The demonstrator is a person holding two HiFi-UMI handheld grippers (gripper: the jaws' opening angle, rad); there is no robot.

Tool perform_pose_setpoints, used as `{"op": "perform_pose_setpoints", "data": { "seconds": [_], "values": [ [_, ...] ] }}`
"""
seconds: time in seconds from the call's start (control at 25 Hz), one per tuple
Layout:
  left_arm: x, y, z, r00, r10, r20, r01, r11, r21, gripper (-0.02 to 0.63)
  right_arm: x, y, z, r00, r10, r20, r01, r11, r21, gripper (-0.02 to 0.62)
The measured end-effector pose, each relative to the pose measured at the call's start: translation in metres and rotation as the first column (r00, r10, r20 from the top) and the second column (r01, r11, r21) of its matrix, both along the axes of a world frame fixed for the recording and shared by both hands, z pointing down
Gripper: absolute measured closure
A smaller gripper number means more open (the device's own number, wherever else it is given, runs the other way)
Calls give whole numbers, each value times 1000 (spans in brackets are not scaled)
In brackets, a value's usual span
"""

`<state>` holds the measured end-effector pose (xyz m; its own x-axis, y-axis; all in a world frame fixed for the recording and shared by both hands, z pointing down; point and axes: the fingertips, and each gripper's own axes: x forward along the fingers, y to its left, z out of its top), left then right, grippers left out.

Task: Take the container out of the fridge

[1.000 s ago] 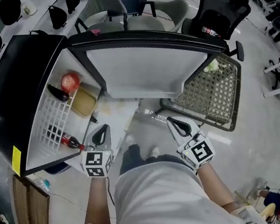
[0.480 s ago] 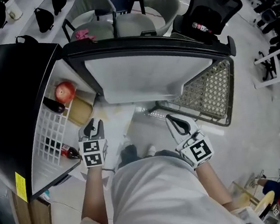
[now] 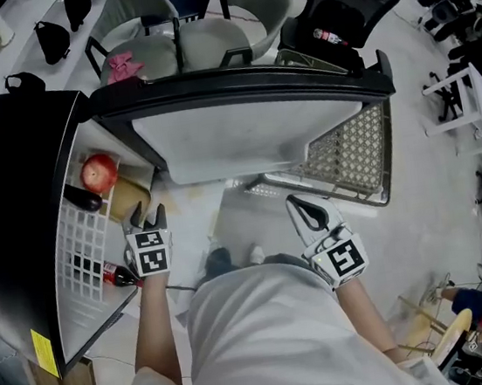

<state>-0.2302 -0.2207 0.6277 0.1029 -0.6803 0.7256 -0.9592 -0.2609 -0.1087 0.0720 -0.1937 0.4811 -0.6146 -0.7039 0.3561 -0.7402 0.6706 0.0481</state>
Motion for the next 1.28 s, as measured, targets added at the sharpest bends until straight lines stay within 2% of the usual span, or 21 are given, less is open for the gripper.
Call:
{"op": "perform_pose_setpoints", "data": {
  "seconds": [0.24,0.44,0.6,0.84,0.96,1.28],
  "values": [
    [-2,-7,21,997,52,50,-48,996,-78,417,0,-4,-5,999,35,11,-35,999,4,592],
    [-5,-7,37,993,88,84,-76,987,-141,420,3,-6,-1,998,57,-15,-57,998,-2,592],
    [-8,-8,43,988,104,111,-86,983,-160,491,1,-5,-2,998,58,0,-58,998,-8,591],
    [-9,-9,44,989,103,110,-84,983,-161,572,2,-4,-3,998,57,1,-57,998,-6,592],
    [-10,-8,41,988,100,116,-81,985,-153,580,8,-1,2,998,60,-20,-60,998,-23,592],
    [1,3,26,991,101,87,-89,987,-132,581,6,0,-7,999,32,27,-32,999,5,592]
  ]
}}
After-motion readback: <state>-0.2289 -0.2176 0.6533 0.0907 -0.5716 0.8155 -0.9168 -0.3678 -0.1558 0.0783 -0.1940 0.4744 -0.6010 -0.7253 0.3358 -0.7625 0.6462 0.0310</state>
